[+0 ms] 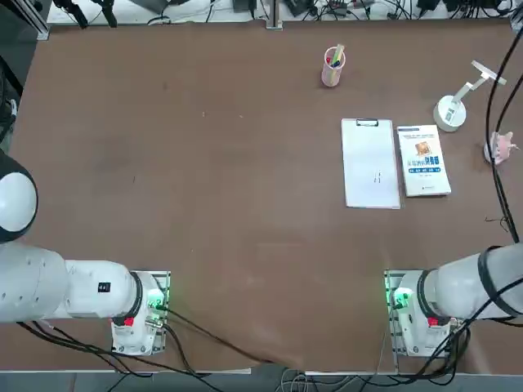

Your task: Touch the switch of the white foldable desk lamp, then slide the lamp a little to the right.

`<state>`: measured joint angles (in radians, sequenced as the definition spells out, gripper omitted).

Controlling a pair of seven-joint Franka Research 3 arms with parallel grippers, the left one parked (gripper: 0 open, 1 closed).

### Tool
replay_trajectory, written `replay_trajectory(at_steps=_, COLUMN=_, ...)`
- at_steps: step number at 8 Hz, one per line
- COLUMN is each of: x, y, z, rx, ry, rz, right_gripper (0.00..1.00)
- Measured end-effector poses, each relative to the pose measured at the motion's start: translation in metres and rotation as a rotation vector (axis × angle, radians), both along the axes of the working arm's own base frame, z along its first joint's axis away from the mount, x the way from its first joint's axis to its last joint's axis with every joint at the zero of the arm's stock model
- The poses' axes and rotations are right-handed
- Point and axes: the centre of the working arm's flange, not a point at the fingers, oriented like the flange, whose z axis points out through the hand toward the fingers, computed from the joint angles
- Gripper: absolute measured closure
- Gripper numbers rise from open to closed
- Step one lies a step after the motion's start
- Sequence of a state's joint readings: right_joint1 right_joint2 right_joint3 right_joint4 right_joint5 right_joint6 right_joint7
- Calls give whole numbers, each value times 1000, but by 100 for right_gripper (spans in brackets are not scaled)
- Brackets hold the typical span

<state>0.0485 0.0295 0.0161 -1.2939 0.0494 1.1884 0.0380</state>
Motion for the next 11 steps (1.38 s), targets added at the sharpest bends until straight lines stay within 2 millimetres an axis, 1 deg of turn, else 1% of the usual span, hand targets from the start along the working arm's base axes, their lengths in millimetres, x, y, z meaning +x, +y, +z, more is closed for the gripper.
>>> replay_trajectory(at_steps=1, x=7, y=-12, z=-4, rx=3, ry=-20, rz=-28, right_gripper=0)
replay_trajectory(at_steps=3, x=31, y=-33, z=-11, rx=-9, ry=-104, rz=-103, right_gripper=0)
replay_trajectory(at_steps=4, x=38, y=-37, z=-14, rx=-20, ry=-127, rz=-146, right_gripper=0)
replay_trajectory(at_steps=5, x=41, y=-30, z=-16, rx=-38, ry=-130, rz=-176, right_gripper=0)
replay_trajectory(at_steps=7, x=41, y=3, z=-20, rx=-66, ry=-128, rz=-167, right_gripper=0)
replay_trajectory(at_steps=8, x=41, y=14, z=-26, rx=-72, ry=-118, rz=-159, right_gripper=0)
replay_trajectory(at_steps=9, x=41, y=17, z=-28, rx=-73, ry=-113, rz=-159, right_gripper=0)
replay_trajectory(at_steps=10, x=36, y=17, z=-26, rx=-75, ry=-116, rz=-161, right_gripper=0)
replay_trajectory(at_steps=11, x=27, y=17, z=-24, rx=-77, ry=-123, rz=-163, right_gripper=0)
